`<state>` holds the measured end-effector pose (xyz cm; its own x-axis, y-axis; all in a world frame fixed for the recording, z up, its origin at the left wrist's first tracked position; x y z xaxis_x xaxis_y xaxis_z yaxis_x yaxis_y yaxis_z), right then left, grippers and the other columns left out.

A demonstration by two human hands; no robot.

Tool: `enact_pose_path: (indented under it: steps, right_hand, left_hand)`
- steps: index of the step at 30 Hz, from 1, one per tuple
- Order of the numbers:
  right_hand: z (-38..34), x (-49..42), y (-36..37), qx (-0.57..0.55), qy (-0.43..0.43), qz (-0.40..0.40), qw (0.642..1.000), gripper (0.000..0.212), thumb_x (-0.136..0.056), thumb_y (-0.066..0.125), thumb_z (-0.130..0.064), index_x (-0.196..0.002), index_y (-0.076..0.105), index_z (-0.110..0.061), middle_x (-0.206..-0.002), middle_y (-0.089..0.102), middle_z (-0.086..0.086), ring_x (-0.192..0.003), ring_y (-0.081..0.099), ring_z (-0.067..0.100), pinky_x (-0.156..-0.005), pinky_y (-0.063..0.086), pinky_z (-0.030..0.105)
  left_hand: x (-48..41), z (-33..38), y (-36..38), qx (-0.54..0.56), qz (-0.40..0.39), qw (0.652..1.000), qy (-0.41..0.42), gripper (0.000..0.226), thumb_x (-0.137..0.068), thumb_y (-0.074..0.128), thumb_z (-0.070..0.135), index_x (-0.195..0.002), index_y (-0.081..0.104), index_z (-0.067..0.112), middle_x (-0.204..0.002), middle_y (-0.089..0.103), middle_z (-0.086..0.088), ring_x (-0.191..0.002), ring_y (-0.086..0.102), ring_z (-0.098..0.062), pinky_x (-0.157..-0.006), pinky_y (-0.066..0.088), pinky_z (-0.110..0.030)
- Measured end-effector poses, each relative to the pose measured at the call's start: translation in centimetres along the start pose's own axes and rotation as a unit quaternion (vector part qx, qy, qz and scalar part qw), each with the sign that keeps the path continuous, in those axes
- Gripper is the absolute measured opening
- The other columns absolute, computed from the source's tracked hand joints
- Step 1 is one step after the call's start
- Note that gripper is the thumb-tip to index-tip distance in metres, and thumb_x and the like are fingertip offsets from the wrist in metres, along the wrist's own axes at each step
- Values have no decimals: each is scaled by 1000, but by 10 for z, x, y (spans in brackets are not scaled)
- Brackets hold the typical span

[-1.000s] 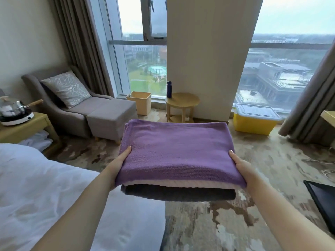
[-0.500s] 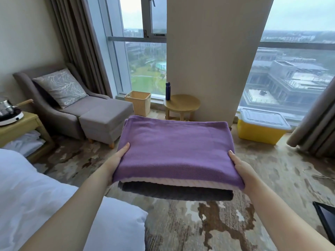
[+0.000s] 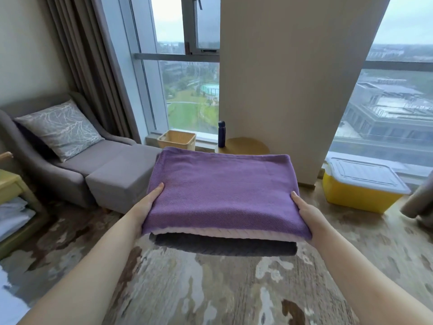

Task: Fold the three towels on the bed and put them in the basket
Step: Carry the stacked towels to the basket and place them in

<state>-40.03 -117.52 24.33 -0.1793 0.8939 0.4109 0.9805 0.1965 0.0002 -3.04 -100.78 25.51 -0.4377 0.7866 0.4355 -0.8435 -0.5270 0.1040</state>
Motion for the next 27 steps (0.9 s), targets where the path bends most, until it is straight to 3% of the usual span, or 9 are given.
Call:
enact_pose_path:
  steps: [7, 11, 13, 16, 20, 22, 24, 26, 27]
  right_hand:
    - [-40, -132, 53, 32, 25, -14, 999, 56, -82, 60, -58, -109, 65, -9, -109, 69, 8, -100, 65, 28, -99, 47, 44]
    - [-66, -226, 82, 54, 26, -28, 998, 53, -83, 59, -58, -105, 66, -10, -101, 71, 5, -92, 67, 24, -87, 52, 38]
    - [-87, -276, 97, 56, 23, -35, 998, 52, -84, 59, -57, -104, 67, -10, -99, 71, 5, -90, 67, 23, -83, 53, 36]
    - [-126, -345, 121, 67, 27, -47, 996, 54, -83, 58, -59, -105, 67, -10, -101, 71, 5, -94, 66, 24, -91, 51, 39]
    - [-178, -417, 162, 92, 22, -65, 993, 52, -83, 56, -61, -100, 65, -13, -97, 70, 3, -87, 67, 21, -68, 51, 31]
    - [-193, -450, 186, 102, 26, -74, 992, 53, -83, 55, -62, -100, 65, -12, -98, 70, 4, -91, 66, 24, -76, 52, 34]
    - [-200, -483, 213, 107, 37, -86, 990, 55, -83, 54, -63, -99, 65, -12, -101, 70, 5, -94, 66, 26, -89, 52, 39]
    - [-205, -514, 244, 114, 50, -98, 987, 55, -83, 53, -64, -97, 65, -13, -101, 70, 6, -93, 66, 27, -86, 53, 39]
    - [-207, -530, 261, 117, 54, -103, 986, 55, -83, 52, -64, -97, 65, -13, -101, 70, 7, -92, 66, 27, -81, 54, 38]
  left_hand:
    - [-124, 40, -3, 15, 38, 999, -25, 65, -49, 74, 69, -95, 63, 23, -90, 76, -5, -81, 73, -23, -66, 52, -31]
    - [-206, 56, 4, 30, 61, 997, -30, 63, -57, 72, 68, -100, 65, 23, -91, 76, -3, -83, 72, -23, -69, 53, -31]
    - [-249, 76, 8, 34, 80, 996, -25, 64, -59, 72, 68, -103, 65, 22, -94, 75, -3, -86, 72, -23, -73, 53, -32]
    - [-307, 113, 13, 33, 94, 995, -27, 73, -49, 73, 72, -103, 64, 25, -94, 75, -2, -87, 71, -22, -76, 53, -33]
    - [-371, 152, 6, 51, 119, 991, -30, 80, -43, 74, 75, -106, 62, 27, -108, 70, -4, -99, 66, -25, -97, 48, -39]
    - [-399, 165, -2, 60, 135, 989, -27, 80, -48, 74, 73, -112, 61, 26, -113, 68, -4, -103, 64, -25, -101, 45, -39]
    - [-430, 177, -13, 65, 140, 988, -26, 77, -54, 72, 71, -115, 59, 25, -112, 67, -3, -102, 64, -24, -95, 48, -36]
    - [-464, 188, -30, 72, 138, 987, -35, 72, -58, 70, 69, -113, 58, 23, -108, 68, -3, -98, 64, -23, -83, 50, -33]
    - [-483, 194, -40, 71, 140, 987, -41, 72, -59, 69, 69, -113, 58, 22, -108, 68, -4, -98, 64, -23, -85, 51, -33]
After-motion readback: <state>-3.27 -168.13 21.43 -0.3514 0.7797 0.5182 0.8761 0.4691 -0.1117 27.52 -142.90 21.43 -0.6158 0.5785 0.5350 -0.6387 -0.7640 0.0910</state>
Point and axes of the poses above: each hand's wrist, its own x-axis away from the middle knuckle, its own y-axis out of the palm, z = x × y, the point moved 1 cm from there along -x, towards the middle knuckle
